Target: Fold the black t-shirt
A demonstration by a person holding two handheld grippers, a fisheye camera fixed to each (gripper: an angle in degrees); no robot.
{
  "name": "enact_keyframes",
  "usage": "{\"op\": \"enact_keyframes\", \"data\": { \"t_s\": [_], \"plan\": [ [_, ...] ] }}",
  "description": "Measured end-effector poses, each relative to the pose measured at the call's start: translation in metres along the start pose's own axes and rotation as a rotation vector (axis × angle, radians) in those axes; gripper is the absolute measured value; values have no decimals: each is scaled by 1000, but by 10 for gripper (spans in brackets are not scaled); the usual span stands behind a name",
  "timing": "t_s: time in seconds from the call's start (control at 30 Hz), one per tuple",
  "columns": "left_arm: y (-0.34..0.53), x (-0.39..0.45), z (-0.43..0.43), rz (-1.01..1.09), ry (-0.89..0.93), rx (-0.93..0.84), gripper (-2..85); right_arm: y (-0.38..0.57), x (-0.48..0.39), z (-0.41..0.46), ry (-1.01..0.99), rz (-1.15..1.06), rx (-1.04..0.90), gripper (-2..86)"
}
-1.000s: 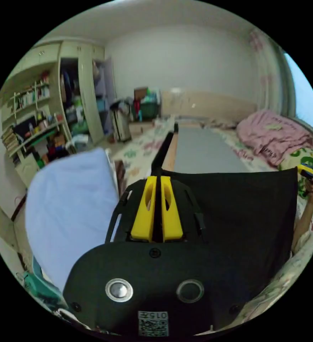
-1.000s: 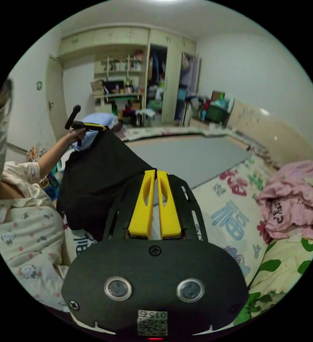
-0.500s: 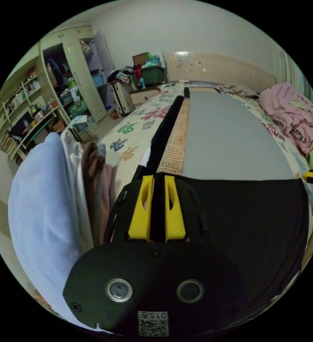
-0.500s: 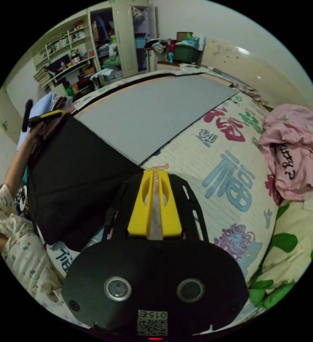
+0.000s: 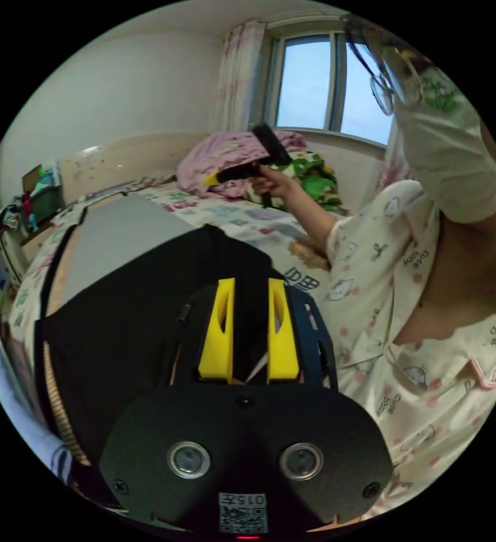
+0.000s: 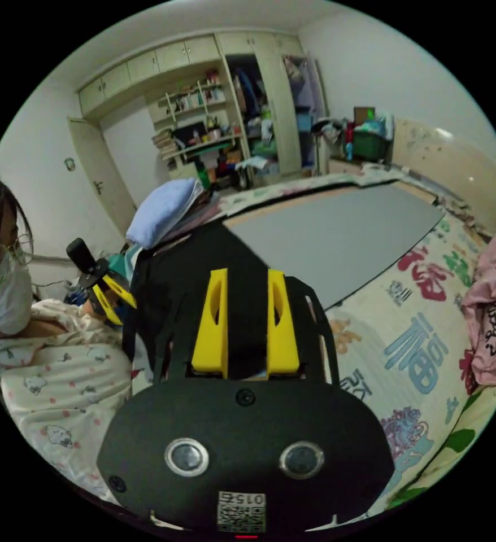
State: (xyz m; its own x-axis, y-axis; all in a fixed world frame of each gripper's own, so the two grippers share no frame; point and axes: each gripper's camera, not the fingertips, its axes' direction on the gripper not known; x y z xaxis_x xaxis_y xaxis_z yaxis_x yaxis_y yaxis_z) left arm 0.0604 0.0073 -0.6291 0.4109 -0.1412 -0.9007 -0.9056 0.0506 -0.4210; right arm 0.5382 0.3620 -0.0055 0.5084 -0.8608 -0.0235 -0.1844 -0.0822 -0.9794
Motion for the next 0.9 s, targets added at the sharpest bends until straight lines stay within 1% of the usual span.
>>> {"op": "enact_keyframes", "data": {
  "t_s": [0.03, 0.1, 0.13, 0.2, 0.23, 0.27, 0.3, 0.33, 0.4, 0.47, 0.5, 0.57, 0.63, 0.7, 0.77, 0.83, 0.9],
  "plan": [
    [-3, 4, 9, 12, 6, -19, 91, 8, 1, -2, -12, 1, -22, 119],
    [-8, 7, 17, 12, -4, -21, 93, 45, 8, -11, -24, -4, -162, 159],
    [-13, 7, 22, 7, -18, -28, 94, 57, 10, -13, -30, -17, -185, 160],
    [-20, 3, 34, -14, -31, -63, 96, 98, 21, -13, -100, -129, -257, 162],
    [-25, 1, 45, -19, -29, -108, 97, 102, 26, -10, -119, -155, -305, 161],
    [-27, 1, 50, -17, -27, -134, 98, 103, 40, -2, -137, -177, -416, 157],
    [-31, 1, 60, -11, -30, -181, 97, 99, 53, -5, -170, -191, -444, 148],
    [-34, 1, 68, -8, -31, -221, 94, 97, 59, -10, -183, -192, -435, 140],
    [-35, -1, 78, -15, -52, -278, 83, 101, 75, -27, -319, -228, -392, 71],
    [-35, -4, 78, -31, -91, -286, 61, 101, 80, -30, -404, -260, -420, 33],
    [-34, -7, 74, -42, -88, -274, 43, 100, 80, -35, -414, -274, -409, 21],
    [-30, -14, 62, -78, -101, -213, 32, 100, 83, -46, -409, -280, -376, 10],
    [-22, -28, 40, -175, -143, -100, 24, 99, 92, -66, -421, -268, -301, 4],
    [-13, -40, 25, -269, -207, -29, 21, 97, 121, -99, -479, -149, -99, 2],
    [-4, -53, 15, -357, -234, 8, 20, 103, 150, -114, -537, -28, 25, 2],
    [7, -62, 9, -411, -210, 28, 20, 113, 165, -119, -532, 4, 57, 4],
    [11, -62, 12, -426, -245, -5, 19, 124, 170, -120, -428, 33, 37, 16]
  ]
}}
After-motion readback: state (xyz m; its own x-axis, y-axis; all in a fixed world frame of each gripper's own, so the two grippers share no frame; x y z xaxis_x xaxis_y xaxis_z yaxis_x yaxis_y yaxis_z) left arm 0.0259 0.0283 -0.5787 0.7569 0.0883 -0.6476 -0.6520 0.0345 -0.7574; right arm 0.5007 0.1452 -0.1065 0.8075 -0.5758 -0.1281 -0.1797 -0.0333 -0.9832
